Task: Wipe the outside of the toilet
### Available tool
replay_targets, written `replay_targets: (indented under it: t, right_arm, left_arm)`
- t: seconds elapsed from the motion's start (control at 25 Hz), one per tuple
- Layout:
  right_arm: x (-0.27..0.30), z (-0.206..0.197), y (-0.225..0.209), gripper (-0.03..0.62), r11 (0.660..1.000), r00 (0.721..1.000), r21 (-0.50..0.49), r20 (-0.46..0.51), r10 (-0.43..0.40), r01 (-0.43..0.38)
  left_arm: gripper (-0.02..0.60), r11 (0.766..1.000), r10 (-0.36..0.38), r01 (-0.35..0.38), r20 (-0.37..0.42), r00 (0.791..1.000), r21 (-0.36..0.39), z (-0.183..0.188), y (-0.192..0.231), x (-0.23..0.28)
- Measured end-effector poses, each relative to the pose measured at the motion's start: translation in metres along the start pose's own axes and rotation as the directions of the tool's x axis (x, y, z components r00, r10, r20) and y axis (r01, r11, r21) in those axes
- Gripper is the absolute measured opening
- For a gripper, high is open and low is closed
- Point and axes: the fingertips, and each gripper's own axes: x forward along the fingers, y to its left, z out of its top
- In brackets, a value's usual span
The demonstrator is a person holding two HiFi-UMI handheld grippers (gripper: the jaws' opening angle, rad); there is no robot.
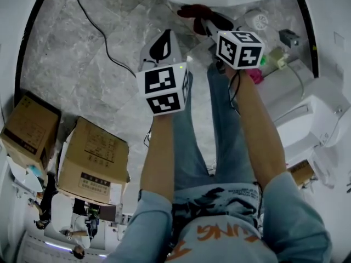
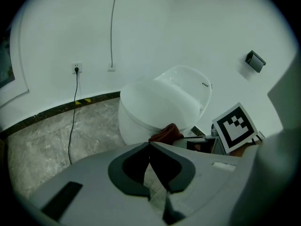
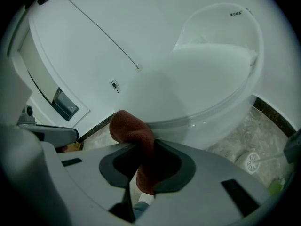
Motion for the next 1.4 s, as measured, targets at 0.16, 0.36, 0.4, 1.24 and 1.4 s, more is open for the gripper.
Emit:
replay_targets:
  t: [0.16, 0.36, 0.4, 1.24, 1.4]
  right_arm:
    - [-0.006, -0.002, -0.019, 0.072, 1.000, 1.000, -0.003, -0.016, -0.004, 0.004]
    - [-0.016, -0.002, -0.046, 0.072, 1.000, 1.000, 0.015, -0.025, -0.016, 0.016]
    - [-0.018, -0.001, -0.051, 0.072, 1.000, 0.999, 0.012, -0.028, -0.015, 0.015]
    - [-0.057, 0.033, -0.181, 0.072, 0.997, 0.998, 0.050, 0.009, -0.066, 0.066]
    - [-0.061, 0.039, -0.205, 0.072, 0.996, 0.998, 0.054, 0.009, -0.065, 0.065]
  left_arm:
    - [-0.006, 1.000, 0.004, -0.004, -0.005, 1.000, 0.008, -0.001, -0.019, 0.004]
    - [-0.006, 1.000, 0.007, -0.007, -0.015, 1.000, 0.011, -0.004, -0.041, 0.013]
    - [-0.006, 1.000, 0.006, -0.005, -0.019, 1.000, 0.012, -0.005, -0.046, 0.016]
    - [-0.006, 0.997, -0.041, 0.046, -0.078, 0.996, 0.056, -0.001, -0.162, 0.081]
    - [-0.006, 0.997, -0.042, 0.047, -0.085, 0.995, 0.059, -0.002, -0.182, 0.094]
